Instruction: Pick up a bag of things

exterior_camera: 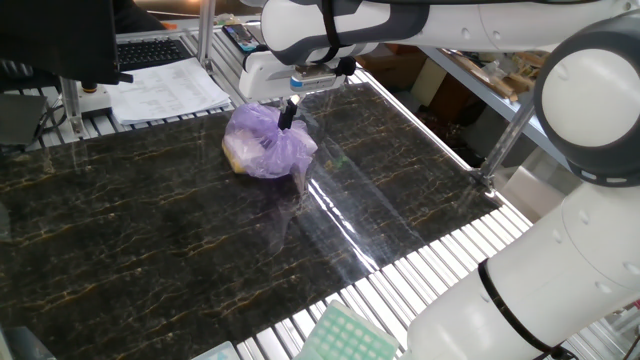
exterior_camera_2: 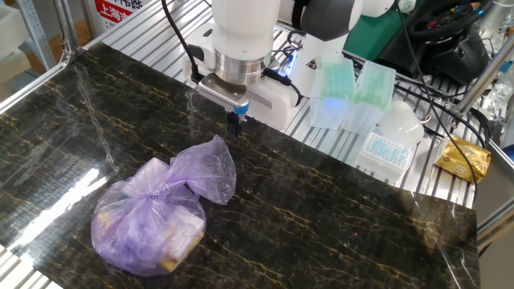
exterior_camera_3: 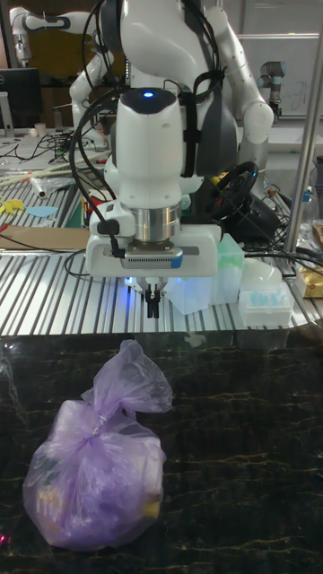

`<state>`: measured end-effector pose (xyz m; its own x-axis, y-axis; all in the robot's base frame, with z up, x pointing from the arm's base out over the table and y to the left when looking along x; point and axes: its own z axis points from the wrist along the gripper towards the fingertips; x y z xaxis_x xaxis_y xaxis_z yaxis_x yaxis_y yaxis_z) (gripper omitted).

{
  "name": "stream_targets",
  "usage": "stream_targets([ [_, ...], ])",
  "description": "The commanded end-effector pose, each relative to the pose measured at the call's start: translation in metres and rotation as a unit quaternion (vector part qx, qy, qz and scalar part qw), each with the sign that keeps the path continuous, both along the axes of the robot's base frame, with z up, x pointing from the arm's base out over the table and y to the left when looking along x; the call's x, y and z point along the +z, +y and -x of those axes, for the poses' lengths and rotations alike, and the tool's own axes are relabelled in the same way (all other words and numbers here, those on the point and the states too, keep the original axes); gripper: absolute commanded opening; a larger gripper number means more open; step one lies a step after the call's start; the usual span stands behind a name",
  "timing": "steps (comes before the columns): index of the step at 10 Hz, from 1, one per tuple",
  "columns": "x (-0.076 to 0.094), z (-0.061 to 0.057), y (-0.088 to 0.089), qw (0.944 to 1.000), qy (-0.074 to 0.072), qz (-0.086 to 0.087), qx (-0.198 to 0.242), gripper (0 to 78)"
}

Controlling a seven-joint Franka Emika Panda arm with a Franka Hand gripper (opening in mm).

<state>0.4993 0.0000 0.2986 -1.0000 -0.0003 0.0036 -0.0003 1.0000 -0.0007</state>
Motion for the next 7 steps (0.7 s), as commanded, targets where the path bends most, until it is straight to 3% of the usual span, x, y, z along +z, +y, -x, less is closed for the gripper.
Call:
stream_targets([
  [1,0.0001,-0.0001,0.0000,0.9977,-0.026,-0.063,0.008,0.0],
  [2,0.0001,-0.0001,0.0000,0.9982,-0.026,-0.053,0.010,0.0],
  [7,0.0003,-0.0003,-0.0002,0.9982,-0.023,-0.055,0.005,0.0],
])
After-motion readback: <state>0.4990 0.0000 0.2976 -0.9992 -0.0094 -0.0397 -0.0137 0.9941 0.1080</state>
